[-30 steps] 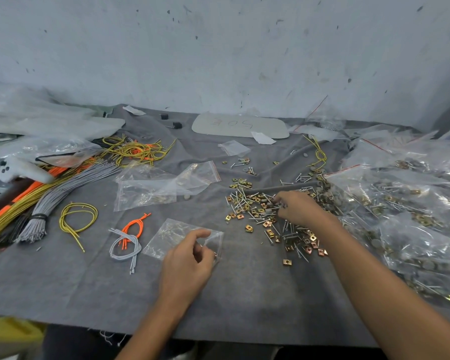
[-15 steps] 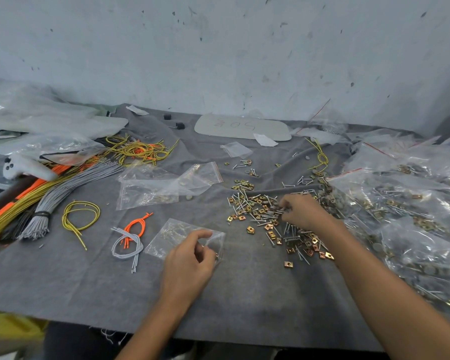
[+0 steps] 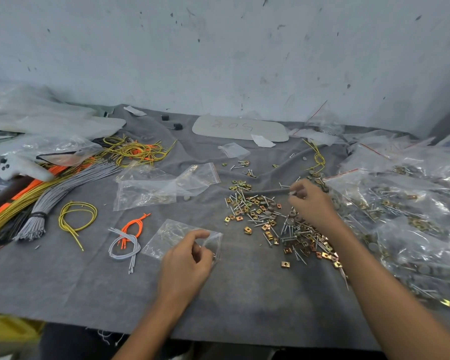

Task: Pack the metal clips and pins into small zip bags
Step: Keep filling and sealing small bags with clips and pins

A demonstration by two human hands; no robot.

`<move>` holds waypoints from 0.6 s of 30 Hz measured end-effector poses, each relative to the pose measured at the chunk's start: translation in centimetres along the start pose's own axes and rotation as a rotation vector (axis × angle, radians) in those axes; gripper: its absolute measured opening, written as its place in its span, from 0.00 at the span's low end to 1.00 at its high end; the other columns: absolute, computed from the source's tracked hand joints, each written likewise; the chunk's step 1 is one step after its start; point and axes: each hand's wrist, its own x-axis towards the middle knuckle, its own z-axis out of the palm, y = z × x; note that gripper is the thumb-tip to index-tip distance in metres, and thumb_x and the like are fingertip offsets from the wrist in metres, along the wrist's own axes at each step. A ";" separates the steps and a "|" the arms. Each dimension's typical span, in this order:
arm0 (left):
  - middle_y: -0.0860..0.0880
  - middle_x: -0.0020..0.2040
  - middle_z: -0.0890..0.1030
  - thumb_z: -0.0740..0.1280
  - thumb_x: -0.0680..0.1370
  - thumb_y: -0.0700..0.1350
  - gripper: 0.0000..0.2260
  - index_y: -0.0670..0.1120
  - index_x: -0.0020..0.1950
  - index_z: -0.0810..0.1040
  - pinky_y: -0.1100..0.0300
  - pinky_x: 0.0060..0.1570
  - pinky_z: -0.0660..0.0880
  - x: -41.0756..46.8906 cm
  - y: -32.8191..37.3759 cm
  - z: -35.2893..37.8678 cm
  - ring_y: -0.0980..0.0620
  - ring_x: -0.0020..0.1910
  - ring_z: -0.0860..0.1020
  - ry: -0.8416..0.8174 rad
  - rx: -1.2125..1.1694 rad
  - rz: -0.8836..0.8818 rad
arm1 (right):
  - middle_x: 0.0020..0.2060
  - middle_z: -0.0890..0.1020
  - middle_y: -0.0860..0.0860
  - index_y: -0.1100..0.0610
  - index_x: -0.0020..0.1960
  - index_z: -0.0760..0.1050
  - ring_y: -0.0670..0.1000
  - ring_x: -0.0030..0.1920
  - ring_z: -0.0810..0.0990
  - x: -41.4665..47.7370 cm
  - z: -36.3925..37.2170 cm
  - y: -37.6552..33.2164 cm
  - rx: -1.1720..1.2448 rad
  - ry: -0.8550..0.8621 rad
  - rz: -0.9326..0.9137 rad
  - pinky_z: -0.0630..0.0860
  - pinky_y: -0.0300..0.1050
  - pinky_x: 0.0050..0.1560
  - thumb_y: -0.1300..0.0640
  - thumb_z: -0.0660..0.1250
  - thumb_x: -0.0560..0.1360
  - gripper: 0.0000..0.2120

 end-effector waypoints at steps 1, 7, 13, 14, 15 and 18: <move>0.57 0.32 0.75 0.62 0.71 0.47 0.13 0.56 0.53 0.80 0.61 0.34 0.69 0.0 0.0 0.0 0.56 0.32 0.75 0.002 0.000 0.003 | 0.43 0.81 0.50 0.49 0.51 0.75 0.53 0.36 0.80 -0.2 0.0 -0.3 0.147 0.014 0.056 0.78 0.48 0.33 0.58 0.67 0.77 0.06; 0.57 0.32 0.76 0.62 0.71 0.48 0.13 0.56 0.53 0.80 0.61 0.34 0.69 0.0 0.2 0.0 0.57 0.33 0.75 0.001 -0.004 0.007 | 0.37 0.78 0.53 0.59 0.56 0.77 0.47 0.33 0.76 -4.1 3.1 -2.7 1.020 -0.150 0.302 0.77 0.43 0.34 0.67 0.68 0.75 0.10; 0.55 0.33 0.76 0.63 0.72 0.46 0.12 0.55 0.53 0.81 0.57 0.36 0.72 0.0 0.3 0.0 0.55 0.34 0.75 -0.008 0.004 -0.004 | 0.42 0.81 0.53 0.55 0.53 0.80 0.48 0.35 0.77 -8.0 8.0 -4.5 0.885 -0.177 0.280 0.77 0.42 0.33 0.65 0.68 0.75 0.09; 0.54 0.33 0.76 0.65 0.73 0.45 0.11 0.54 0.53 0.81 0.56 0.36 0.73 0.0 0.3 0.0 0.55 0.34 0.75 -0.008 0.005 -0.004 | 0.43 0.81 0.52 0.51 0.53 0.80 0.48 0.36 0.77 -8.4 8.6 -4.2 0.681 -0.149 0.203 0.77 0.43 0.34 0.62 0.67 0.76 0.09; 0.54 0.33 0.76 0.66 0.74 0.42 0.11 0.54 0.53 0.81 0.55 0.37 0.73 0.0 0.3 0.0 0.55 0.33 0.75 -0.008 0.007 -0.001 | 0.43 0.82 0.48 0.47 0.53 0.80 0.48 0.38 0.78 -8.8 9.2 -3.9 0.457 -0.130 0.124 0.78 0.44 0.37 0.58 0.67 0.76 0.09; 0.54 0.34 0.76 0.68 0.75 0.38 0.13 0.54 0.54 0.81 0.58 0.36 0.71 0.0 0.1 0.0 0.55 0.33 0.75 -0.013 0.020 0.004 | 0.46 0.82 0.40 0.41 0.59 0.80 0.44 0.46 0.79 -9.5 9.9 -3.6 0.070 -0.074 -0.024 0.73 0.40 0.47 0.53 0.67 0.75 0.14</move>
